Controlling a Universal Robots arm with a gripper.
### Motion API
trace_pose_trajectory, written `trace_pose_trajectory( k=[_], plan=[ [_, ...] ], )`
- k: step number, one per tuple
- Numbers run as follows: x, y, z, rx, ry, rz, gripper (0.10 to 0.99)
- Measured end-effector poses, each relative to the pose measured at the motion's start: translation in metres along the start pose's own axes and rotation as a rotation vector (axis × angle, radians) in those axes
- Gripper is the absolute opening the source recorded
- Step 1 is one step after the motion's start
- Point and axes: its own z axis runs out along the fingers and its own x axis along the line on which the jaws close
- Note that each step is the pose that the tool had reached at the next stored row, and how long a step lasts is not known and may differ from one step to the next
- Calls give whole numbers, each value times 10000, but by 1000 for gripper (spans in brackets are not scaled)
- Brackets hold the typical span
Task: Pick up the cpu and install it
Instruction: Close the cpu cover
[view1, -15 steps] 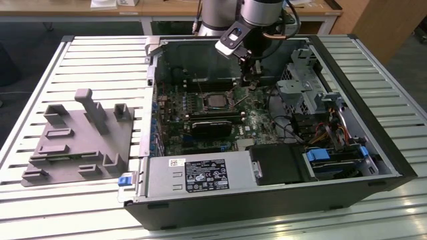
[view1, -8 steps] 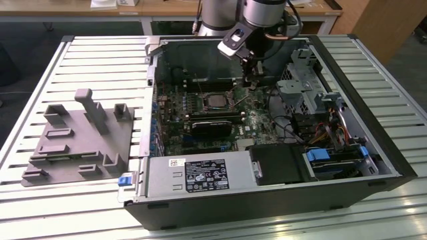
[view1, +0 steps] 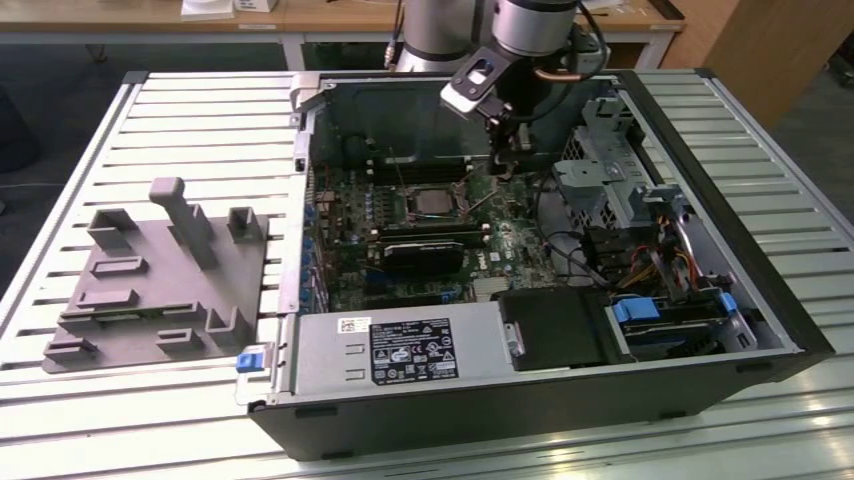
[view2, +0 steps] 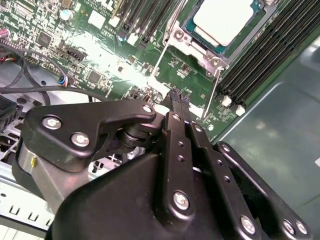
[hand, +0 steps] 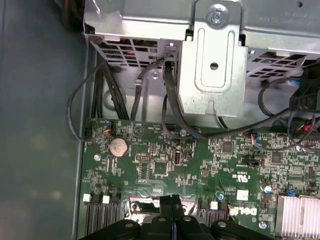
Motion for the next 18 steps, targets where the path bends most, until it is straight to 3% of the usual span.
trace_pose_trajectory(
  k=[6,18],
  plan=[
    [42,51,5,0,0,1,106],
    [64,217,57,-1,2,20,106]
  ],
)
